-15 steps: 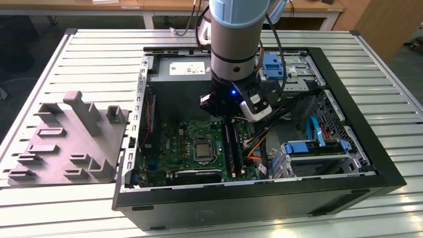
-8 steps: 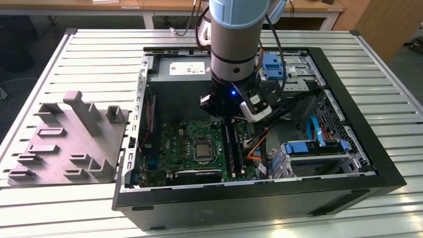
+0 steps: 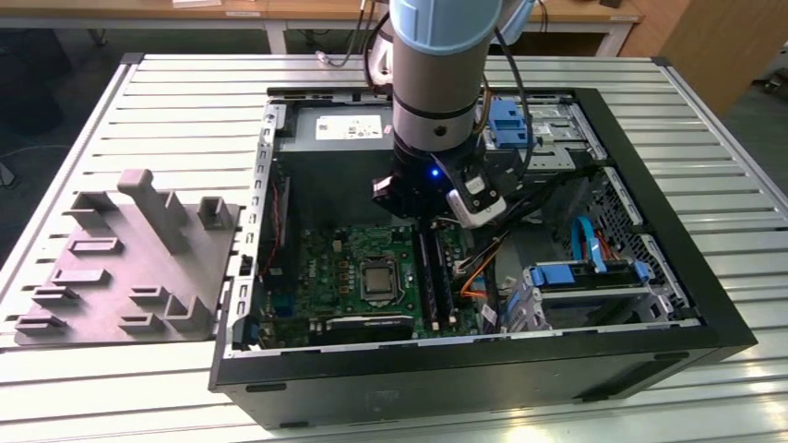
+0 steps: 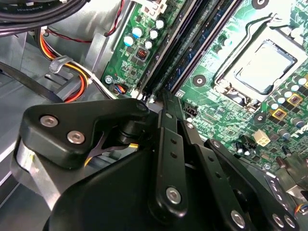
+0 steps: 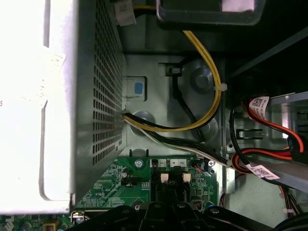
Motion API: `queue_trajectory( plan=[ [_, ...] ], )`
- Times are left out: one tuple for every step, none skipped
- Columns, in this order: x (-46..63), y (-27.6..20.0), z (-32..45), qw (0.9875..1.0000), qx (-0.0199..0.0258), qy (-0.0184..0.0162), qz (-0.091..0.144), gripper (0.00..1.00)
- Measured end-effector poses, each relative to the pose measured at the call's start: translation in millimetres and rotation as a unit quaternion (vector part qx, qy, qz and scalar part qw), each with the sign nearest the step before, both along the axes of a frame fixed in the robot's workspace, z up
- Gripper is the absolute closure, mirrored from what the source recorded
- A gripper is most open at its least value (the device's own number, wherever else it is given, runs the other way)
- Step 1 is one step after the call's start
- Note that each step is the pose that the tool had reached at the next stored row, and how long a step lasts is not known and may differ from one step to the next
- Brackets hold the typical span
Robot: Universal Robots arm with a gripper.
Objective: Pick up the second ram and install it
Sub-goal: 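Press down the second ram until it locks into place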
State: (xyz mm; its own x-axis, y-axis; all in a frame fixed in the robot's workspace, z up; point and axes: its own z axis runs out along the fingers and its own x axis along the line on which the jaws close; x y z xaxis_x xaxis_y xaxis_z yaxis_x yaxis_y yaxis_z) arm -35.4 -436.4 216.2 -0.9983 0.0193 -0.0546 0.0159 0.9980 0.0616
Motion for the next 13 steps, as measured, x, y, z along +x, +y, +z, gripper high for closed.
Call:
queue_trajectory(
  plan=[
    [0.0,0.0,0.0,1.0000,0.0000,0.0000,0.000,0.90],
    [0.0,0.0,0.0,1.0000,-0.0001,0.0000,0.000,0.90],
    [0.0,0.0,-0.1,1.0000,0.0000,0.0000,0.000,0.90],
    [0.0,0.0,-0.1,1.0000,0.0000,0.0000,0.000,0.90],
    [0.0,0.0,0.2,1.0000,0.0001,0.0000,0.000,0.90],
    [0.0,0.1,1.1,1.0000,0.0005,-0.0003,0.000,0.90],
    [0.1,0.3,2.6,1.0000,0.0012,-0.0005,0.000,0.90],
    [0.1,0.2,5.2,1.0000,0.0006,-0.0002,0.000,0.90],
    [0.0,0.0,7.7,1.0000,0.0001,0.0000,0.000,0.90],
    [0.0,0.0,9.8,1.0000,0.0002,-0.0001,0.000,0.90],
    [0.0,0.0,12.3,1.0000,0.0002,-0.0001,0.000,0.90],
    [0.0,0.1,14.5,1.0000,0.0001,-0.0001,0.000,0.90],
    [0.0,0.0,16.5,1.0000,0.0001,-0.0001,0.000,0.90]
  ],
)
